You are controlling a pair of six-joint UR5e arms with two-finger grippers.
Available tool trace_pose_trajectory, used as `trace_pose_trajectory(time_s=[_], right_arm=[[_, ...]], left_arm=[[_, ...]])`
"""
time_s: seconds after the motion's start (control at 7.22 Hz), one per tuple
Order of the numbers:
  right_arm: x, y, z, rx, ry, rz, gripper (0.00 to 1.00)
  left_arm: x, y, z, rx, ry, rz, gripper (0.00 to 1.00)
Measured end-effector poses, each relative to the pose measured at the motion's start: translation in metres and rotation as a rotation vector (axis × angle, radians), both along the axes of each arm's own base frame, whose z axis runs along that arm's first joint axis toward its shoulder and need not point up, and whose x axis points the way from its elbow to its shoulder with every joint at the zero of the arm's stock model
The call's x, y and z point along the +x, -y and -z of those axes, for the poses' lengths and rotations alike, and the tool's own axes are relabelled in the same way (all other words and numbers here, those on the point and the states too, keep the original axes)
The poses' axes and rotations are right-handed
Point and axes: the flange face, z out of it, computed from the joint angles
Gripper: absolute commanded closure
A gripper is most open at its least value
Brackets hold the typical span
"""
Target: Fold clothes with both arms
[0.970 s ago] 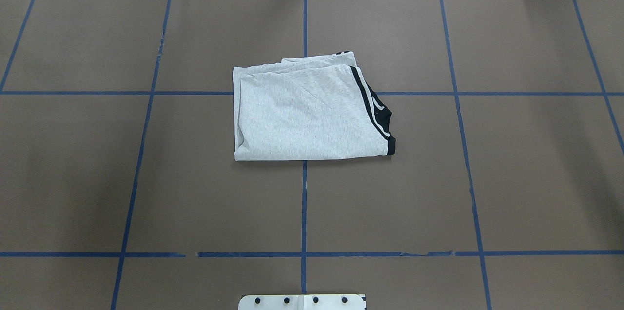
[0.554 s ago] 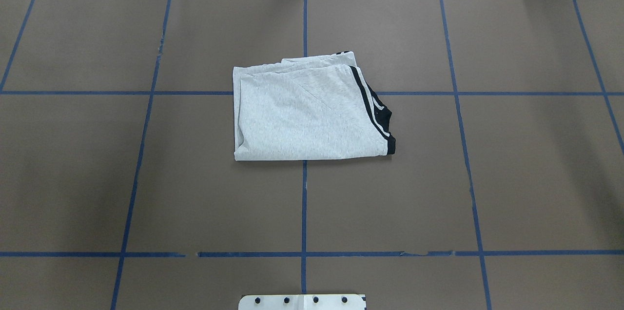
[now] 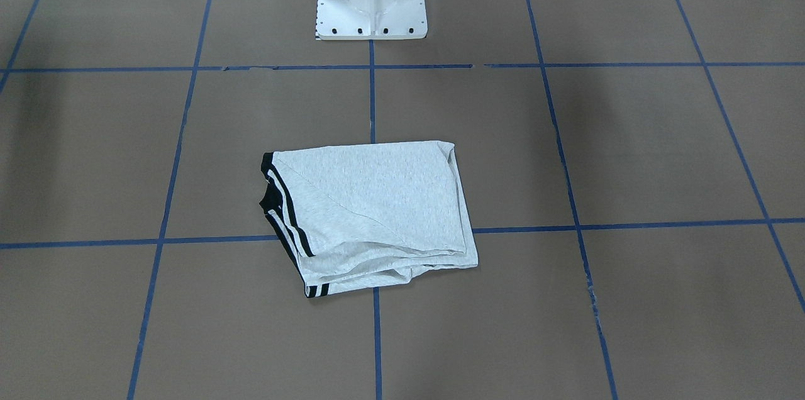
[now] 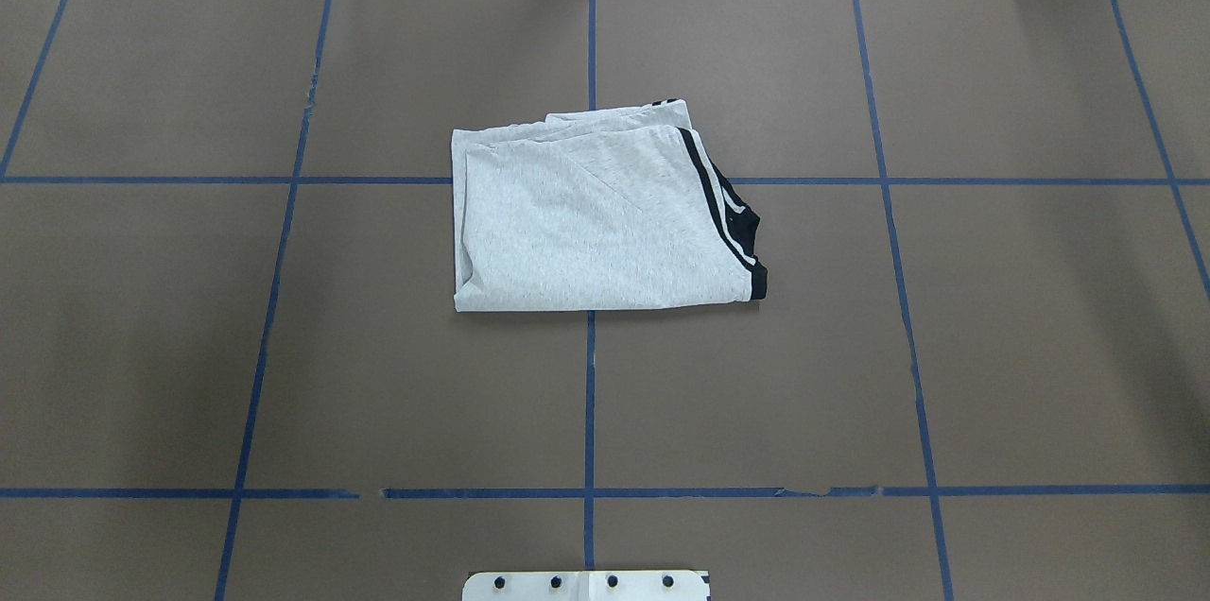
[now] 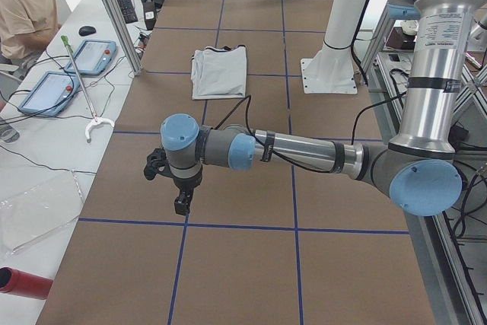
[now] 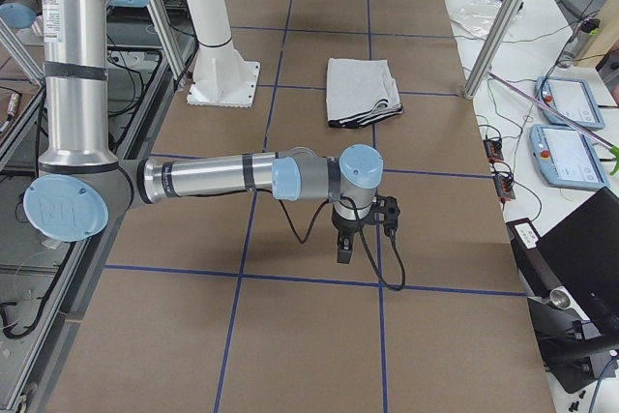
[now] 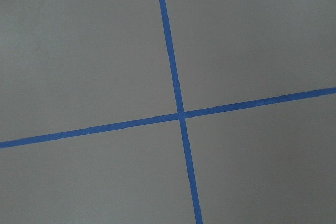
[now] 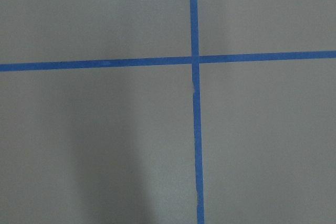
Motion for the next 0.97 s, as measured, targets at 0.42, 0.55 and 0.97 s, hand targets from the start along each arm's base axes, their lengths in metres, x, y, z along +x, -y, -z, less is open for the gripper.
trace_pose_trajectory(time_s=[0.42, 0.55, 0.97], right_arm=[[0.001, -0.003, -0.007, -0.011, -0.009, 0.0, 0.0], [0.001, -0.003, -0.008, -0.014, -0.011, 0.0, 0.0], [0.001, -0.003, -0.009, -0.015, -0.01, 0.001, 0.0]], left_arm=[[0.001, -0.003, 0.011, 0.02, -0.001, -0.002, 0.0], [0.001, -0.002, 0.014, 0.024, -0.002, -0.003, 0.0], [0.001, -0.001, 0.022, 0.037, -0.001, -0.003, 0.0]])
